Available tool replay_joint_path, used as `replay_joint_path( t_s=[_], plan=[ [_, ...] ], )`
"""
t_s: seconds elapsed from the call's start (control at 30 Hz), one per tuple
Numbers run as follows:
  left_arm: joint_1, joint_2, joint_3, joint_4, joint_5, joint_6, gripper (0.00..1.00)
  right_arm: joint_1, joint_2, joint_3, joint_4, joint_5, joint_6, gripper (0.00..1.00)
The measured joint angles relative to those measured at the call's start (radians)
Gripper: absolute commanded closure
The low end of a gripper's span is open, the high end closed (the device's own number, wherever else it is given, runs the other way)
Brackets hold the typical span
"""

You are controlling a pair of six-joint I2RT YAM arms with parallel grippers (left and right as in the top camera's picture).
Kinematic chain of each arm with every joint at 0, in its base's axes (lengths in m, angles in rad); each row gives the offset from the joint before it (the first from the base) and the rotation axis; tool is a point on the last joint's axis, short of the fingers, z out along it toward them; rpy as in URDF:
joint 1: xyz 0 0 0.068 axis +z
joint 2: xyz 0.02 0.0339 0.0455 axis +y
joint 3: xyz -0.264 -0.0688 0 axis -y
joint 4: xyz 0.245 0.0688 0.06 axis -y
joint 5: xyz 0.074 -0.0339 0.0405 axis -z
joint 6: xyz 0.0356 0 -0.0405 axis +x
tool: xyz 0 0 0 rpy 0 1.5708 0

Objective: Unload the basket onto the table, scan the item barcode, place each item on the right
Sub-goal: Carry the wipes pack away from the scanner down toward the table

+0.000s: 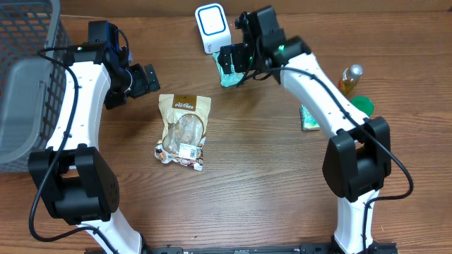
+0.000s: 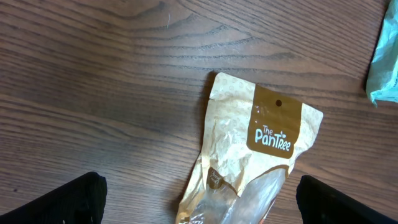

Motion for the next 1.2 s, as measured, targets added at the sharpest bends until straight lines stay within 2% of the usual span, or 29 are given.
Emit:
replay_joint_path(
  t_s=[0.07, 0.2, 0.53, 0.63, 0.73, 0.77, 0.87, 0.93, 1.03, 1.2],
  plan=[
    [0.0, 0.0, 0.0, 0.0, 0.0, 0.0, 0.0, 0.003, 0.0, -0.087, 0.143, 0.019, 0.007, 0.0],
    [0.0, 0.0, 0.0, 0.0, 0.0, 0.0, 0.0, 0.003, 0.004, -0.197, 0.301, 0.066, 0.015, 0.0],
    [0.0, 0.0, 0.0, 0.0, 0.0, 0.0, 0.0, 0.003, 0.167, -0.217, 0.538, 0.103, 0.019, 0.03],
    [0.0, 0.0, 0.0, 0.0, 0.0, 0.0, 0.0, 0.002, 0.206, -0.219, 0.58, 0.104, 0.019, 0.13],
    [0.0, 0.0, 0.0, 0.0, 0.0, 0.0, 0.01, 0.003, 0.215, -0.224, 0.597, 0.107, 0.022, 0.36],
    [0.0, 0.0, 0.0, 0.0, 0.0, 0.0, 0.01, 0.003, 0.215, -0.224, 0.604, 0.108, 0.025, 0.47],
    [0.0, 0.0, 0.0, 0.0, 0.0, 0.0, 0.0, 0.003, 0.215, -0.222, 0.587, 0.108, 0.017, 0.67],
    [0.0, 0.0, 0.0, 0.0, 0.0, 0.0, 0.01, 0.003, 0.215, -0.22, 0.561, 0.106, 0.029, 0.71],
    [0.0, 0.0, 0.0, 0.0, 0.0, 0.0, 0.0, 0.001, 0.212, -0.211, 0.496, 0.105, 0.05, 0.71],
    [0.0, 0.0, 0.0, 0.0, 0.0, 0.0, 0.01, -0.019, 0.154, -0.201, 0.265, 0.097, 0.089, 0.73]
  ],
)
